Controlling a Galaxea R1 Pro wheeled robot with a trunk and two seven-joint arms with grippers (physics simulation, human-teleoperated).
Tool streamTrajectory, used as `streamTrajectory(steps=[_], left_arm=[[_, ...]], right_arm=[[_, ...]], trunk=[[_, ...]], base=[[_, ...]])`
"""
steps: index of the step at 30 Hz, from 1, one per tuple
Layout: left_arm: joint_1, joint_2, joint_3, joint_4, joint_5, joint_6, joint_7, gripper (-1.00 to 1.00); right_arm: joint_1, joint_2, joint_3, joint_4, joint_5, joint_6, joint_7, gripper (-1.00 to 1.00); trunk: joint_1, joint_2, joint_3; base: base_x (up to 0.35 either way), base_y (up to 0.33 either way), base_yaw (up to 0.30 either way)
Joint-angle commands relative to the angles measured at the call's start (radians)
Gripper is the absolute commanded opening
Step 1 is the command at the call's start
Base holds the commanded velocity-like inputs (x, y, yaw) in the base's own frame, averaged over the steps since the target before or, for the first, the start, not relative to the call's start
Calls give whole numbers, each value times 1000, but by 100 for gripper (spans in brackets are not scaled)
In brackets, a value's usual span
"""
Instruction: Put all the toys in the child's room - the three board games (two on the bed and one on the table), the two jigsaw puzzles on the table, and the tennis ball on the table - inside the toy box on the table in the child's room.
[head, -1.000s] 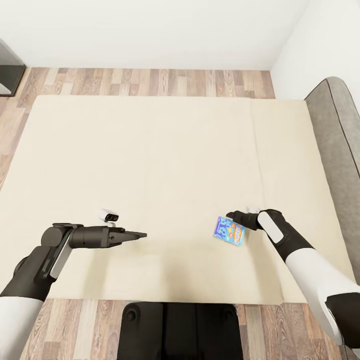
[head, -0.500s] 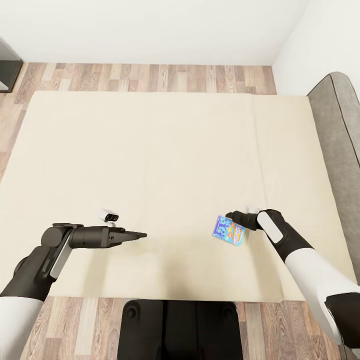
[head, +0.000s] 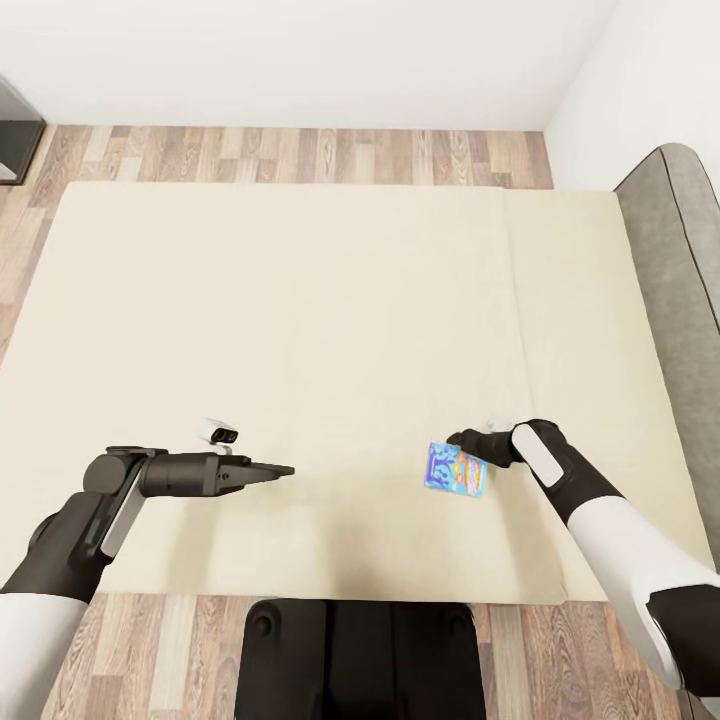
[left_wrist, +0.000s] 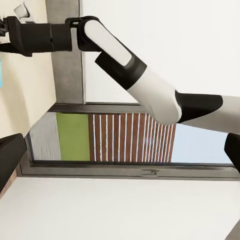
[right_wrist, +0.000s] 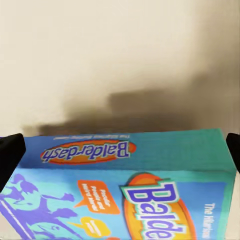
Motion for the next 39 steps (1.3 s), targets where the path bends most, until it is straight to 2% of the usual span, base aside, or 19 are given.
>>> streamTrajectory(steps=[1, 13, 36, 39], left_arm=[[0, 1, -2, 0, 1, 11, -4, 100], [0, 1, -2, 0, 1, 10, -4, 100], [0, 1, -2, 0, 1, 9, -4, 100], [0, 1, -2, 0, 1, 9, -4, 100]], right_arm=[[-1, -1, 6, -2, -11, 10, -10, 100], [-1, 3, 3, -8, -10, 98, -10, 100], [-1, -3, -4, -7, -20, 122, -5, 100], [-1, -7, -6, -7, -23, 146, -4, 100]], trunk=[[1, -2, -1], [1, -2, -1], [1, -2, -1], [1, -2, -1]], base=[[0, 0, 0], [0, 0, 0], [0, 0, 0], [0, 0, 0]])
